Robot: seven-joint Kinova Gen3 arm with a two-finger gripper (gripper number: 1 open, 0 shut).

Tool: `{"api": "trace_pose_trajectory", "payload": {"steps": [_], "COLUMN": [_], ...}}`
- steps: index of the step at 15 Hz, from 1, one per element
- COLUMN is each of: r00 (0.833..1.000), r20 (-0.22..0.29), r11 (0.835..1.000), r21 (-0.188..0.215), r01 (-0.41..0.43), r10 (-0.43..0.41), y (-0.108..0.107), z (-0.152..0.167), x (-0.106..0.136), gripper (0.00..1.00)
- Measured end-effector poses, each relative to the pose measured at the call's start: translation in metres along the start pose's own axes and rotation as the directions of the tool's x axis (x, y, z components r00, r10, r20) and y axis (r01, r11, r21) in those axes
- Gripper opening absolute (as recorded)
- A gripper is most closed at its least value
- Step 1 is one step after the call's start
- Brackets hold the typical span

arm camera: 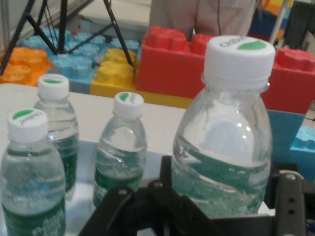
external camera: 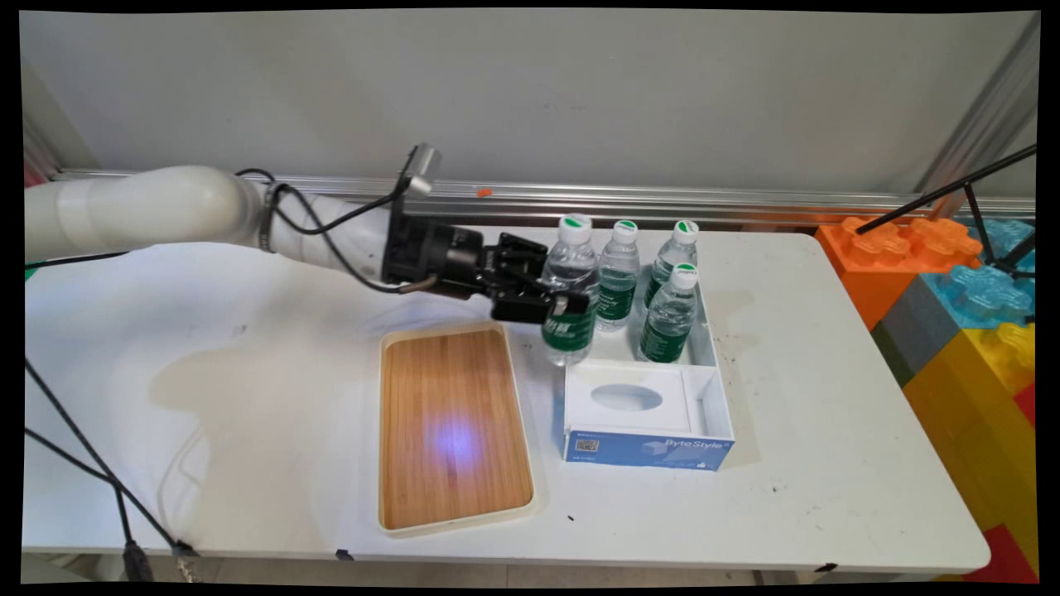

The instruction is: Place the picked object on the tray

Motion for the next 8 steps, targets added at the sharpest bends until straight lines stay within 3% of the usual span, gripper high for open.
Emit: {"api": "trace_pose_trajectory", "payload": {"steps": [8], "r00": [0.998], "r20": [0.062], "r11": [0.999], "r21": [-0.041], "r01": [-0.003], "r10": [0.005], "y": [0.021], "z": [-0.039], "x": [-0.021], "gripper": [0.00]}}
